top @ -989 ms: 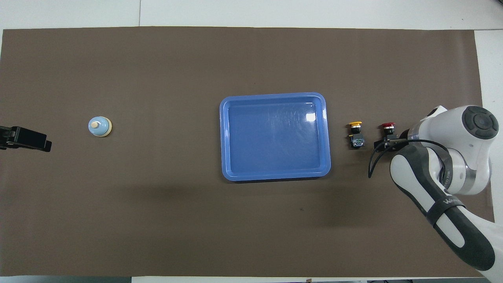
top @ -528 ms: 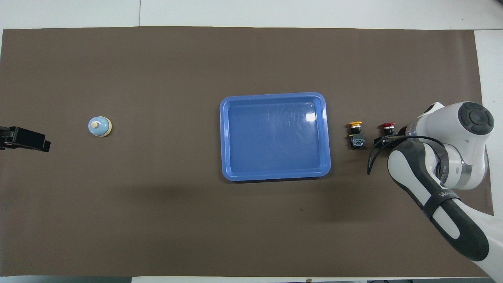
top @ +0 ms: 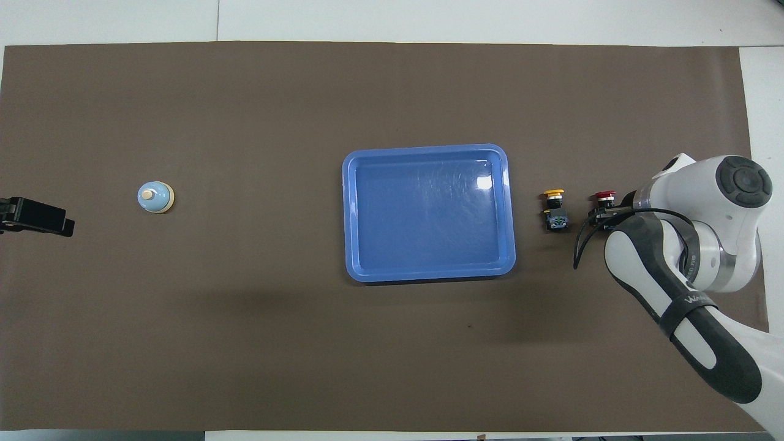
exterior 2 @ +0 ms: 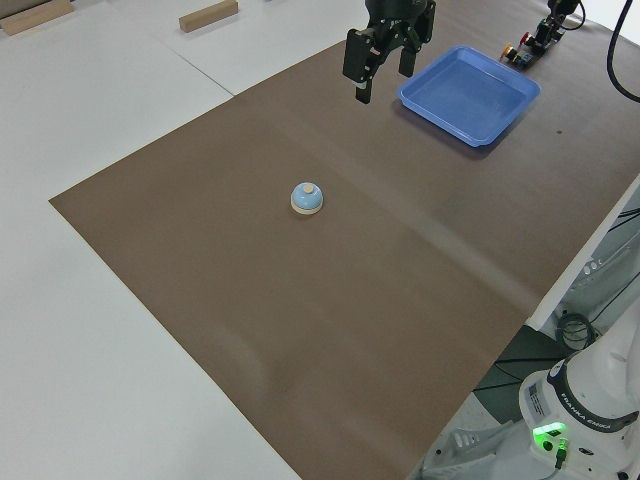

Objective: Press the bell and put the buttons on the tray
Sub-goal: 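Carry the red button into the blue tray and release it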

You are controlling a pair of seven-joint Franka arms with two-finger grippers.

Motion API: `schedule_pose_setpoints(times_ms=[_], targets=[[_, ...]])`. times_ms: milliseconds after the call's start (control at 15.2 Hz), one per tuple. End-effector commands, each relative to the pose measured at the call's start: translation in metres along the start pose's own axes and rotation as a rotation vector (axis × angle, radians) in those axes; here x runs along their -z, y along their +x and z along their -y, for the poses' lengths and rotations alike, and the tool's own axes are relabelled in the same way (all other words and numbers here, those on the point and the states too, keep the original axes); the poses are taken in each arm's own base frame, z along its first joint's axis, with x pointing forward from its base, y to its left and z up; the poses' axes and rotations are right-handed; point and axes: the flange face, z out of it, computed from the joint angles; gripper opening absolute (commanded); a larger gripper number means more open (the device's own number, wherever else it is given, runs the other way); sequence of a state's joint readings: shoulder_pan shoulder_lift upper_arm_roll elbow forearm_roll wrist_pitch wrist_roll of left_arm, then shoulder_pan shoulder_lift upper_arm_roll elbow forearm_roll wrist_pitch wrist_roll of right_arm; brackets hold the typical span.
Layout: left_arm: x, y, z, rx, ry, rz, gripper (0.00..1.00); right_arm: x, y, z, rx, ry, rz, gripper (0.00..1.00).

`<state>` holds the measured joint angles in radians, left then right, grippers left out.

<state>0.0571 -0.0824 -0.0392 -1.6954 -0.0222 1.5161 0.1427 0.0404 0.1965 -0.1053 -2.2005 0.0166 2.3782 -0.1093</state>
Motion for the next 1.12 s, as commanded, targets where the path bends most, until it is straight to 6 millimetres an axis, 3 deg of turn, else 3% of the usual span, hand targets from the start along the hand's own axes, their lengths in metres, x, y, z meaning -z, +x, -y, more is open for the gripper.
schedule_pose_setpoints(times_ms=[0, 132, 198, 330, 462, 594, 726, 923, 1055], targets=[[0.006, -0.004, 0.0, -0.007, 0.001, -0.002, 1.0, 0.004, 0.006, -0.006, 0.024, 0.004, 0.022, 0.0], [0.005, -0.004, 0.0, -0.007, 0.001, 0.0, 1.0, 0.041, 0.025, 0.009, 0.042, 0.01, 0.064, 0.0], [0.006, -0.004, 0.0, -0.007, 0.001, -0.002, 1.0, 0.063, 0.036, 0.026, 0.061, 0.012, 0.074, 0.0], [0.006, -0.004, 0.0, -0.007, 0.001, -0.002, 1.0, 0.092, 0.052, 0.083, 0.065, 0.011, 0.084, 0.0], [0.006, -0.004, 0.0, -0.007, 0.001, -0.002, 1.0, 0.104, 0.057, 0.155, 0.058, 0.003, 0.051, 0.0], [0.005, -0.004, 0.0, -0.007, 0.001, 0.0, 1.0, 0.106, 0.056, 0.195, 0.073, 0.019, 0.003, 0.0], [0.006, -0.004, 0.0, -0.007, 0.001, -0.002, 1.0, 0.082, 0.055, 0.237, 0.056, 0.091, -0.005, 0.0], [0.006, -0.004, 0.0, -0.007, 0.001, -0.002, 1.0, 0.051, 0.044, 0.28, 0.082, 0.092, 0.004, 0.0], [0.006, -0.004, 0.0, -0.007, 0.001, -0.002, 1.0, 0.037, 0.034, 0.281, 0.083, 0.083, 0.03, 0.0]])
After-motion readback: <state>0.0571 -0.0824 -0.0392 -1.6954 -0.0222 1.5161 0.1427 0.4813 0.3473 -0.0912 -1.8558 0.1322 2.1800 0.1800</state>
